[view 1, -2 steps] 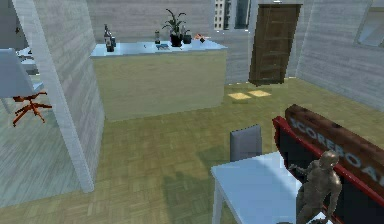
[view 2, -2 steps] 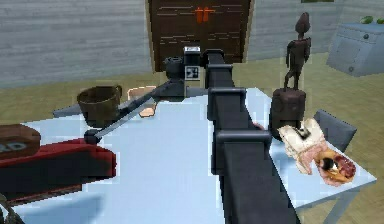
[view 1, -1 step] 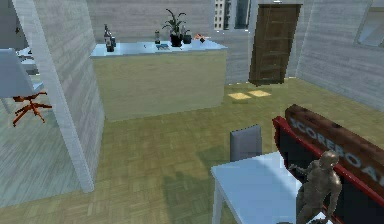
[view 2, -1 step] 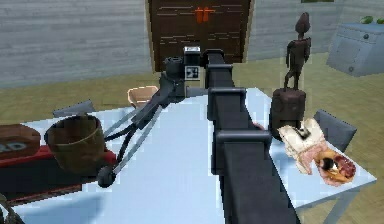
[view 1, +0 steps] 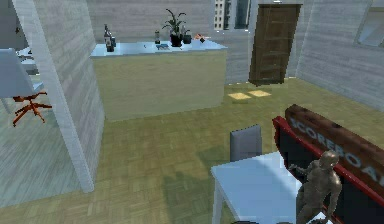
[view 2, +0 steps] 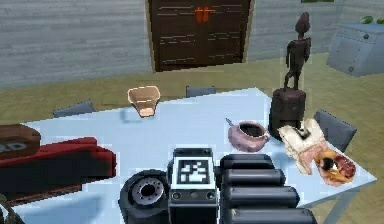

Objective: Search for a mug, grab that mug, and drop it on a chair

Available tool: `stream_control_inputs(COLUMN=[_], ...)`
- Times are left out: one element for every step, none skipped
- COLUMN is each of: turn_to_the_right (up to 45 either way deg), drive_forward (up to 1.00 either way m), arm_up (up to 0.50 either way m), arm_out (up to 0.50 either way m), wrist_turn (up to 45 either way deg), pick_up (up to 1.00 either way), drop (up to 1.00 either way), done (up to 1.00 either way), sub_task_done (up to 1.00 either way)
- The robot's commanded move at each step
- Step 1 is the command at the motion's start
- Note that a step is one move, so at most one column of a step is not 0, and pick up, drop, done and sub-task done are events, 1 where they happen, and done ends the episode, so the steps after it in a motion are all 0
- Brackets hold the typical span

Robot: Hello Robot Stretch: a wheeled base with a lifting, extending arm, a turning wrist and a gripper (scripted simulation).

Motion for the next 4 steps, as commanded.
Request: stream_control_inputs(turn_to_the_right=[-45.0,-45.0,-12.0,0.0], drive_forward=[0.00,0.00,0.00,0.35], arm_up=[0.00,0.00,0.00,0.00], arm_out=[0.00,0.00,0.00,0.00], wrist_turn=[0.0,0.0,0.0,0.0], pick_up=[0.00,0.00,0.00,0.00], drop=[0.00,0.00,0.00,0.00], done=[0.00,0.00,0.00,0.00], sub_task_done=[0.00,0.00,0.00,0.00])
